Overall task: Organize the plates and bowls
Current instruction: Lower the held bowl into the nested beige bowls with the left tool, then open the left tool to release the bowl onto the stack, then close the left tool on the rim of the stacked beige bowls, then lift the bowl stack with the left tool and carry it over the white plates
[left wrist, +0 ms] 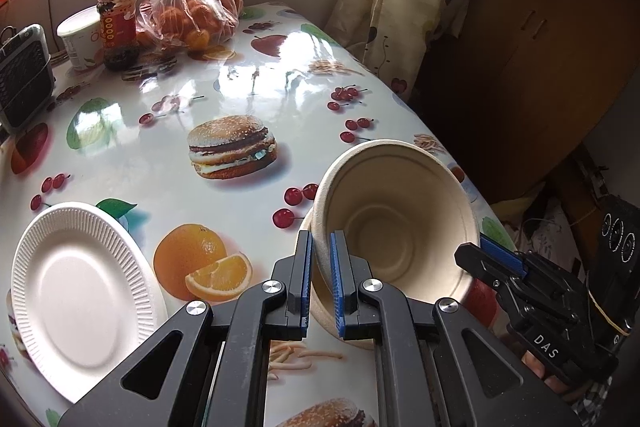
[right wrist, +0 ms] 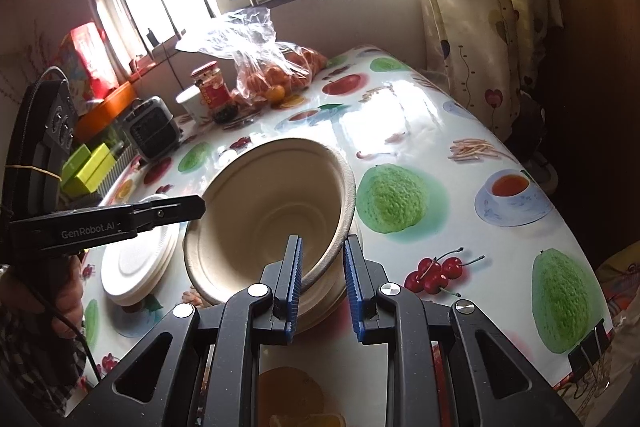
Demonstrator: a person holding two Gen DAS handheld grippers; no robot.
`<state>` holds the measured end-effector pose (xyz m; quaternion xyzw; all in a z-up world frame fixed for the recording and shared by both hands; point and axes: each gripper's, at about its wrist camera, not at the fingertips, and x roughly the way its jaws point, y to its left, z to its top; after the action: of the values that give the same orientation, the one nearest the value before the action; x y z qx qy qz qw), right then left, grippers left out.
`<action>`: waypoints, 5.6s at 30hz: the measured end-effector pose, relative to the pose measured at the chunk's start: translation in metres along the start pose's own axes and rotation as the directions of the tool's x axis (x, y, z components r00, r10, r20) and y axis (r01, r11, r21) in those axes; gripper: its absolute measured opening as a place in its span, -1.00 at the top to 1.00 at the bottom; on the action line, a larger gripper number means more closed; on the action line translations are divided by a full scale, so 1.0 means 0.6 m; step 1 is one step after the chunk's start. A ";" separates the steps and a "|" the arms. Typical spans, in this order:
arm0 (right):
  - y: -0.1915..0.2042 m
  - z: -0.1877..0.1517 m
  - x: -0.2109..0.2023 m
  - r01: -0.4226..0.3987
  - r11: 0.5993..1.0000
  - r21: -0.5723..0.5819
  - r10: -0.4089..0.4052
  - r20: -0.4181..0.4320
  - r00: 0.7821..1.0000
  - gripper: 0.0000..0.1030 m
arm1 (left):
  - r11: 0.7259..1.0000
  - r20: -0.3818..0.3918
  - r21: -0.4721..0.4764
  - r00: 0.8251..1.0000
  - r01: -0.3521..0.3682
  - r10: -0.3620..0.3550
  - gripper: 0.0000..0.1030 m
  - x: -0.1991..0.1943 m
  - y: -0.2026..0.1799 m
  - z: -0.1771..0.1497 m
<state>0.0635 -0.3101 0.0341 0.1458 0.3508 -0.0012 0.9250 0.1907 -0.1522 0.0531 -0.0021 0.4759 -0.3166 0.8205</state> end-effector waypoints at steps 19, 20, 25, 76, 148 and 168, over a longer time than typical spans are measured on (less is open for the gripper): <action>0.003 -0.016 0.018 0.005 1.000 0.005 -0.005 -0.026 1.000 0.61 | 1.000 -0.029 -0.028 1.000 -0.004 0.003 0.82 0.016 0.013 -0.011; 0.002 -0.016 0.019 0.005 1.000 0.006 -0.005 -0.026 1.000 0.61 | 1.000 -0.031 -0.029 1.000 -0.004 0.003 0.82 0.018 0.013 -0.011; 0.002 -0.016 0.019 0.005 1.000 0.006 -0.005 -0.026 1.000 0.61 | 1.000 -0.038 -0.031 0.999 -0.004 0.003 0.82 0.022 0.014 -0.012; -0.010 -0.021 0.017 0.014 0.999 0.033 -0.013 -0.021 1.000 0.23 | 0.999 -0.030 -0.043 1.000 0.008 -0.009 0.73 0.017 0.014 -0.013; -0.030 -0.034 0.033 -0.044 0.987 0.155 0.049 -0.029 0.998 0.41 | 0.978 -0.014 -0.185 0.995 0.096 -0.100 0.65 0.050 0.032 -0.036; -0.019 -0.024 0.030 -0.058 0.986 0.156 0.062 -0.022 0.998 0.42 | 0.975 0.012 -0.201 0.996 0.091 -0.091 0.67 0.026 0.039 -0.033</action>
<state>0.0667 -0.3157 0.0092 0.2277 0.3574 0.0011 0.9058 0.1927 -0.1357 0.0232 -0.1074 0.5036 -0.3039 0.8015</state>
